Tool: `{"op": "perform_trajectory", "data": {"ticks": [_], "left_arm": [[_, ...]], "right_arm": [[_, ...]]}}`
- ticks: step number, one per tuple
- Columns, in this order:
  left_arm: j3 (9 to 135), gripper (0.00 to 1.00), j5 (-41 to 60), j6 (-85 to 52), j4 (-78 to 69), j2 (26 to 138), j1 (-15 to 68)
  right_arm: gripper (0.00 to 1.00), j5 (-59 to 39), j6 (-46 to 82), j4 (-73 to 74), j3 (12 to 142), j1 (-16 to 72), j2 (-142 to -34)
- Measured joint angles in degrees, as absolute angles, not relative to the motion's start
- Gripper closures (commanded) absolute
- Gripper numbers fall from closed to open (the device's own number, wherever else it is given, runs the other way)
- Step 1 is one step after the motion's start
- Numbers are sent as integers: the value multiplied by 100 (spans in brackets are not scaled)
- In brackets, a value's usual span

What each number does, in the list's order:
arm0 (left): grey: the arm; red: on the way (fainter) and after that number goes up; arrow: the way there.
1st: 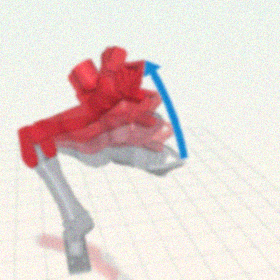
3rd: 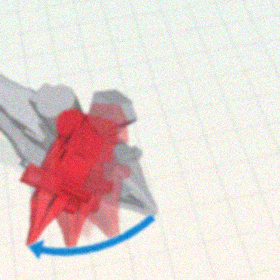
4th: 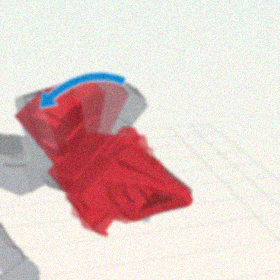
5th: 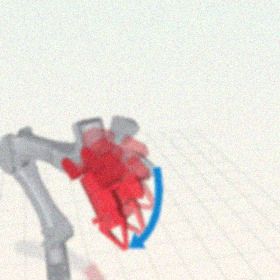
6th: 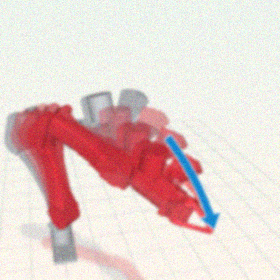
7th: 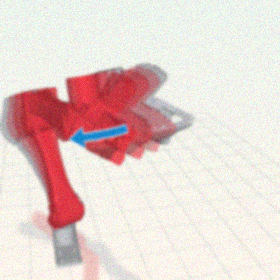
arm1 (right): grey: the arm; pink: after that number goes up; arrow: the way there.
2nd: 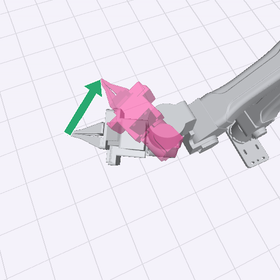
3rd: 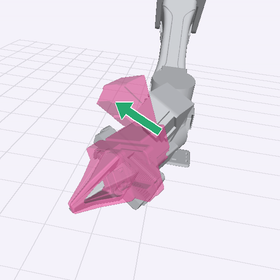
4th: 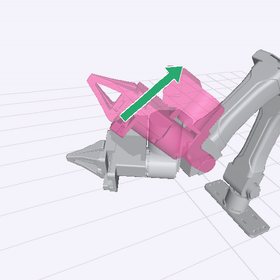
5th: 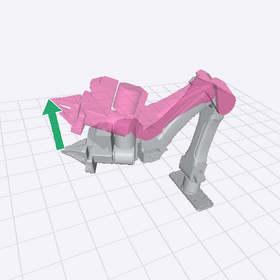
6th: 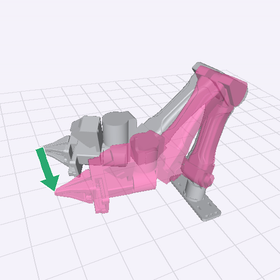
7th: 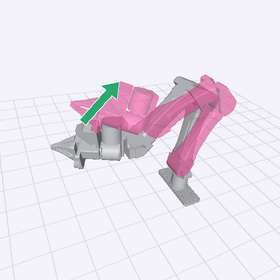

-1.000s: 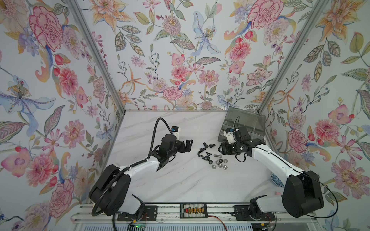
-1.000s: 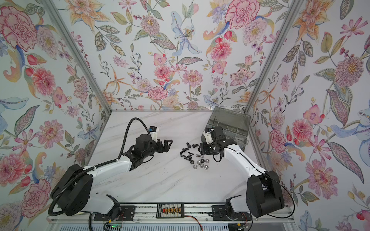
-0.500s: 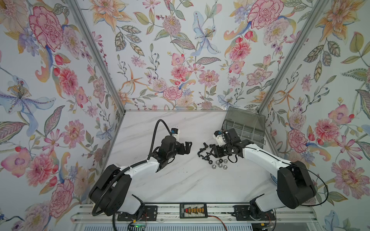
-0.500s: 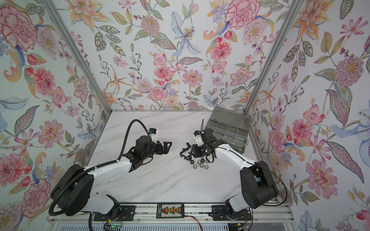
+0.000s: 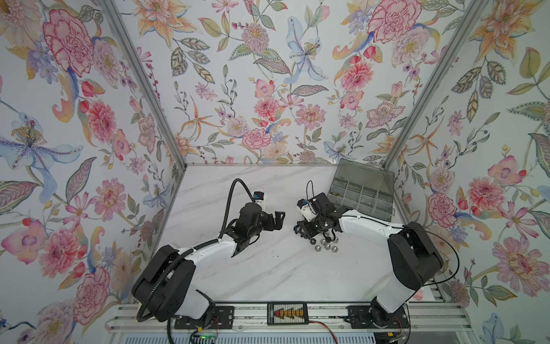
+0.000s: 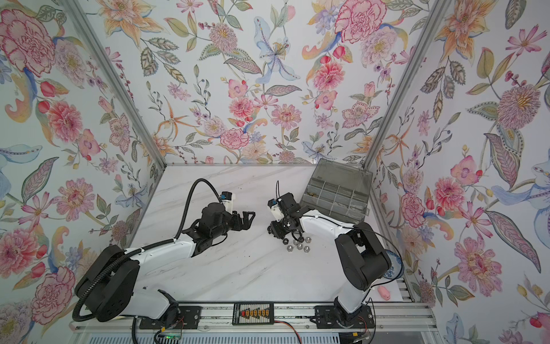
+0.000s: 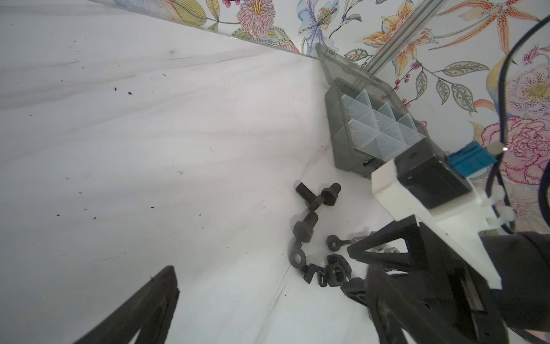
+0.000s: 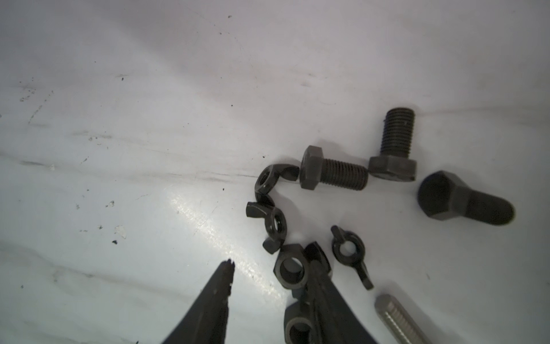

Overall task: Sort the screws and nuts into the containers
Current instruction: 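Lower the right gripper onto a black wing nut in the pile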

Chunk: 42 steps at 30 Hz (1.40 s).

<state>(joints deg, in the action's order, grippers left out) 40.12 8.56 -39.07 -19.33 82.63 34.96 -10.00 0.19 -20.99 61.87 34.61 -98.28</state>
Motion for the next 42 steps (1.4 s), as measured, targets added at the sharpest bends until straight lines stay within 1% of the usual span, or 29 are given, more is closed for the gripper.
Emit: {"op": "perform_trajectory", "data": {"ticks": [2,5,11,42], "left_arm": [[3999,1,847,-3905,-1918,8226,3496],[3999,1,812,-3903,-1911,8156,3496],[3999,1,707,-3903,-1892,8123,3496],[3999,0,681,-3900,-1804,8121,3496]], "right_arm": [[60,-945,-30,-2084,6228,3465,-9937],[65,-913,-104,-2071,6281,3465,-10071],[69,-917,-217,-2073,6361,3470,-10243],[76,-1308,-537,-2088,6440,3557,-10328]]}}
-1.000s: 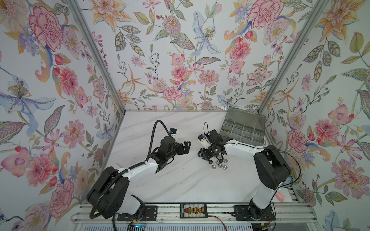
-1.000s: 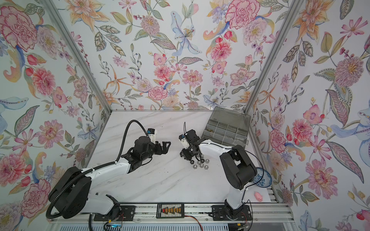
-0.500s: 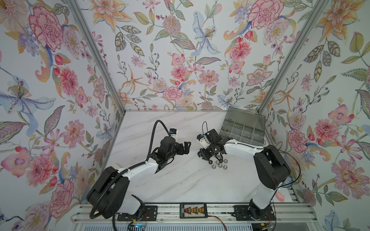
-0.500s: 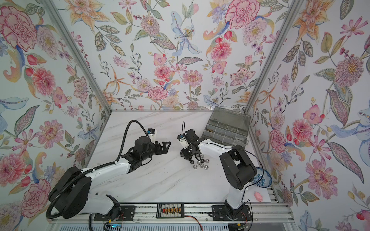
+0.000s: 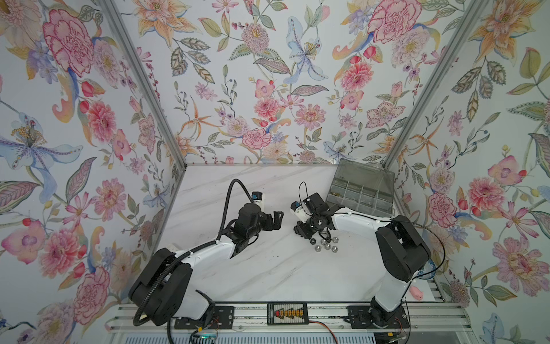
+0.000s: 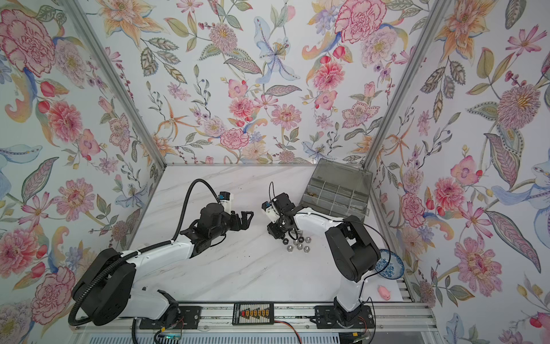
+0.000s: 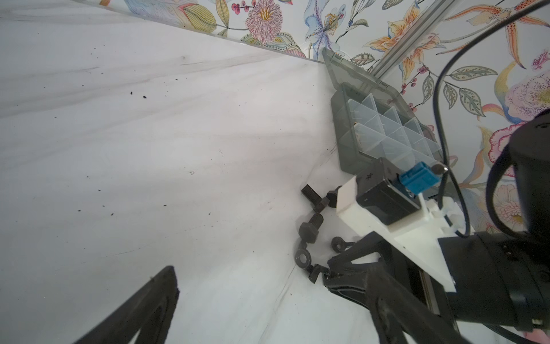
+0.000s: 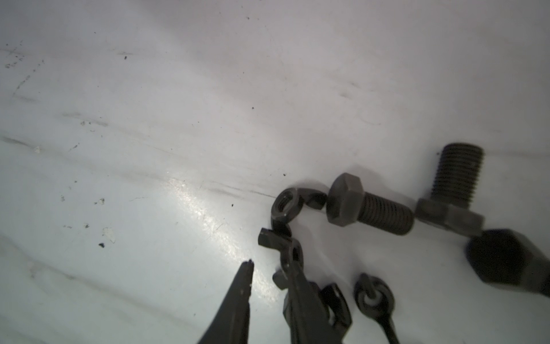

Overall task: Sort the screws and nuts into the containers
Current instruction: 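Lower the right gripper onto a black wing nut in the pile, then close the right gripper on the black wing nut and lift it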

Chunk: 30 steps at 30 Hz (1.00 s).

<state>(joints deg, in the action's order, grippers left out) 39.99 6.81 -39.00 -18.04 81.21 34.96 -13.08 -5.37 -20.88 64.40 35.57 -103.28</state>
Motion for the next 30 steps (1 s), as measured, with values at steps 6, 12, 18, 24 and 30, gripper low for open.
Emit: {"op": "perform_trajectory", "data": {"ticks": [6,12,18,24,30], "left_arm": [[3999,1,672,-3900,-1806,8121,3496],[3999,0,668,-3900,-1806,8121,3496],[3999,1,668,-3900,-1806,8121,3496],[3999,1,668,-3900,-1806,8121,3496],[3999,1,668,-3900,-1809,8121,3496]], "right_arm": [[77,-1306,-576,-2093,6440,3557,-10440],[77,-1306,-609,-2093,6440,3557,-10481],[76,-1306,-650,-2093,6440,3557,-10490],[72,-1304,-672,-2091,6440,3562,-10580],[70,-1280,-690,-2088,6440,3603,-10621]]}}
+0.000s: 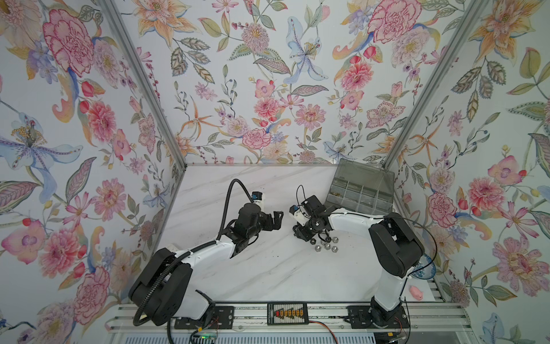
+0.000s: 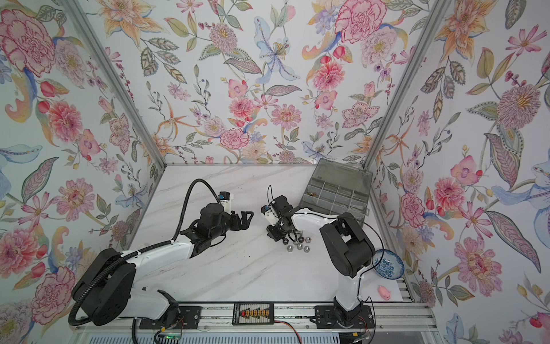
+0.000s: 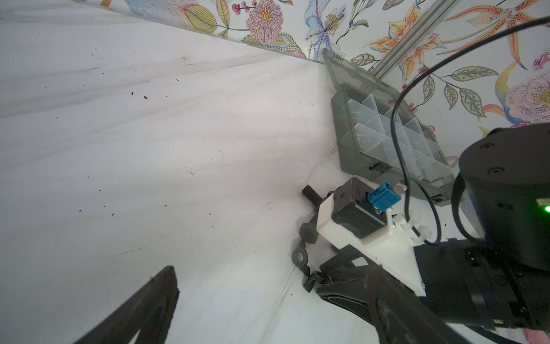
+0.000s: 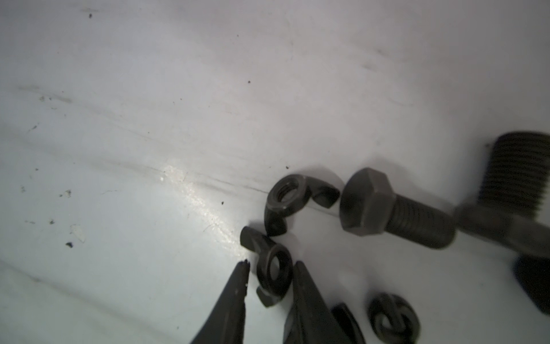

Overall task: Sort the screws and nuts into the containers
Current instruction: 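Close the right gripper on the black wing nut and lift it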

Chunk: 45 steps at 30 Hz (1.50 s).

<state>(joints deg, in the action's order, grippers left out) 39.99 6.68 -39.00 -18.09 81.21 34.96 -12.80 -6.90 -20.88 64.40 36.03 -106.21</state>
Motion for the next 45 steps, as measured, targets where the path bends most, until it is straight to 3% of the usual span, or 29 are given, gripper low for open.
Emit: {"op": "perform_trajectory", "data": {"ticks": [22,35,45], "left_arm": [[3999,1,668,-3900,-1811,8121,3496],[3999,1,670,-3900,-1813,8123,3496],[3999,1,670,-3898,-1817,8123,3496]], "right_arm": [[84,-1149,-659,-2075,6530,3632,-10711],[100,-1262,-572,-2067,6608,3592,-10711],[100,-1525,-510,-2078,6606,3424,-10711]]}}
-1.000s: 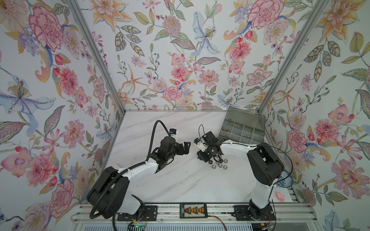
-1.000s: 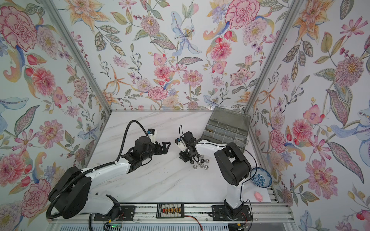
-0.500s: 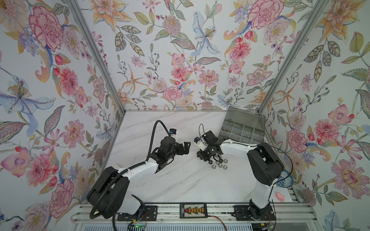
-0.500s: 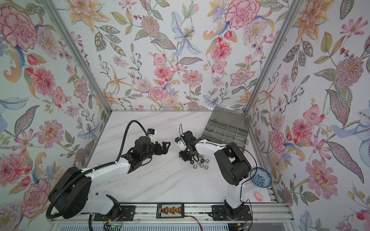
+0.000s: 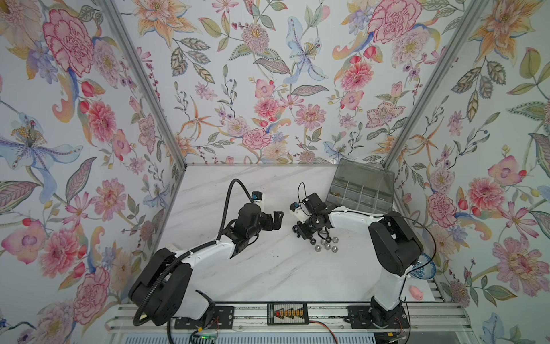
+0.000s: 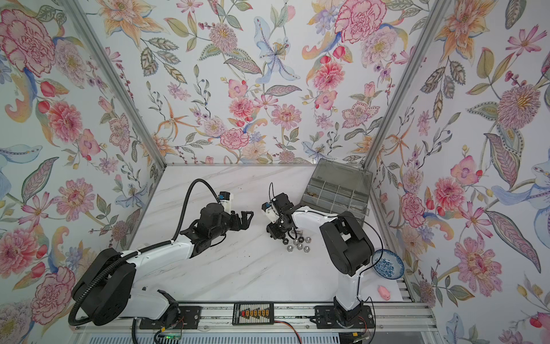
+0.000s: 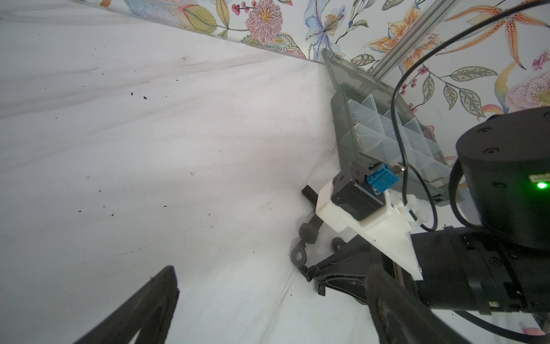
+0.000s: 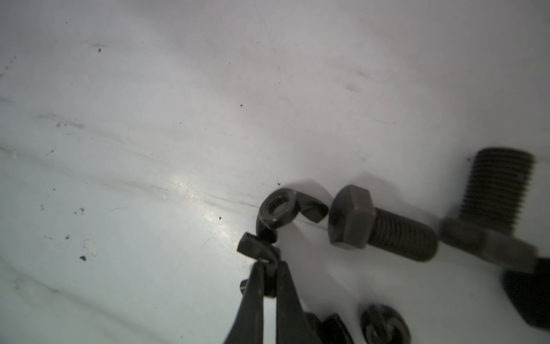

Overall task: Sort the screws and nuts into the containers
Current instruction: 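Close the right gripper on the black wing nut and lift it, then carry the black wing nut with the right gripper into the box compartment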

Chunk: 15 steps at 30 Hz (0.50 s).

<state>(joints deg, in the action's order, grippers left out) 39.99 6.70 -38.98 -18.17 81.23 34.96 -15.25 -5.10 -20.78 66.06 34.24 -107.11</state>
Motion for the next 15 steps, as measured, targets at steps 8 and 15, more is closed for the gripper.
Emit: {"op": "perform_trajectory", "data": {"ticks": [8,15], "left_arm": [[3999,1,672,-3898,-1828,8123,3496],[3999,1,681,-3900,-1831,8123,3496]], "right_arm": [[100,-1922,-445,-2108,6602,3170,-10545],[100,-2303,-362,-2115,6602,2504,-9961]]}}
